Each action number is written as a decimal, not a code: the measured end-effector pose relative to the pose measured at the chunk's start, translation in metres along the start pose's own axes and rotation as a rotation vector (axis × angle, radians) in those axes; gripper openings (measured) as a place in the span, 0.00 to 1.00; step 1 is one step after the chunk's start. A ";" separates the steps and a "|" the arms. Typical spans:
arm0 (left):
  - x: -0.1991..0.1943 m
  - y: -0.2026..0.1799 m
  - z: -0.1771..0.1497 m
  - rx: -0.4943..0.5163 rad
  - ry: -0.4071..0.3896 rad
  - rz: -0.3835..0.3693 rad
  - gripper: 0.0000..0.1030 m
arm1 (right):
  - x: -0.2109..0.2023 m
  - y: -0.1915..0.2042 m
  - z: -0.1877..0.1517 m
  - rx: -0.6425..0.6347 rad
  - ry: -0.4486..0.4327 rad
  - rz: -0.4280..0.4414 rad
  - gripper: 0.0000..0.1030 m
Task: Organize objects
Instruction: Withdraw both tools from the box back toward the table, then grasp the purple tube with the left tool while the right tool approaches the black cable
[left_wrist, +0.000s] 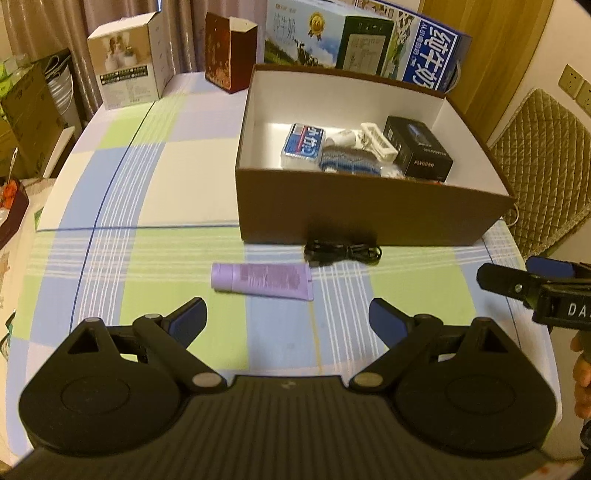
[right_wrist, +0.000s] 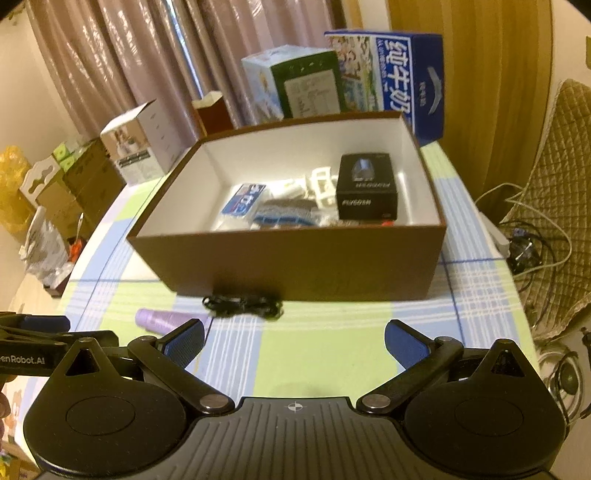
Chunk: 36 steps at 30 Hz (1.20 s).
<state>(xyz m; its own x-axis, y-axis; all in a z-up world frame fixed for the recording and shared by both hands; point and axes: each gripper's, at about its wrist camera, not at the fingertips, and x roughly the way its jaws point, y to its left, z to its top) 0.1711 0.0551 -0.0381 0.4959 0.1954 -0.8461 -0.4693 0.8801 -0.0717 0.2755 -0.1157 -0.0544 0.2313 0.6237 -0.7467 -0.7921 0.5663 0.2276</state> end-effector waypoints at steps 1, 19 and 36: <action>0.000 0.000 -0.001 -0.001 0.002 0.002 0.90 | 0.001 0.001 -0.002 -0.002 0.006 0.004 0.98; 0.011 0.011 -0.011 -0.001 0.013 -0.004 0.90 | 0.019 0.010 -0.015 0.008 0.052 0.020 0.98; 0.057 0.030 -0.021 0.217 -0.039 -0.065 0.87 | 0.039 0.000 -0.026 0.083 0.074 -0.028 0.98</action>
<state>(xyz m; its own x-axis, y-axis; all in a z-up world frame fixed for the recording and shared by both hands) 0.1696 0.0838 -0.0999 0.5500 0.1483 -0.8219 -0.2698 0.9629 -0.0068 0.2699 -0.1056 -0.1006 0.2082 0.5671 -0.7969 -0.7358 0.6276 0.2544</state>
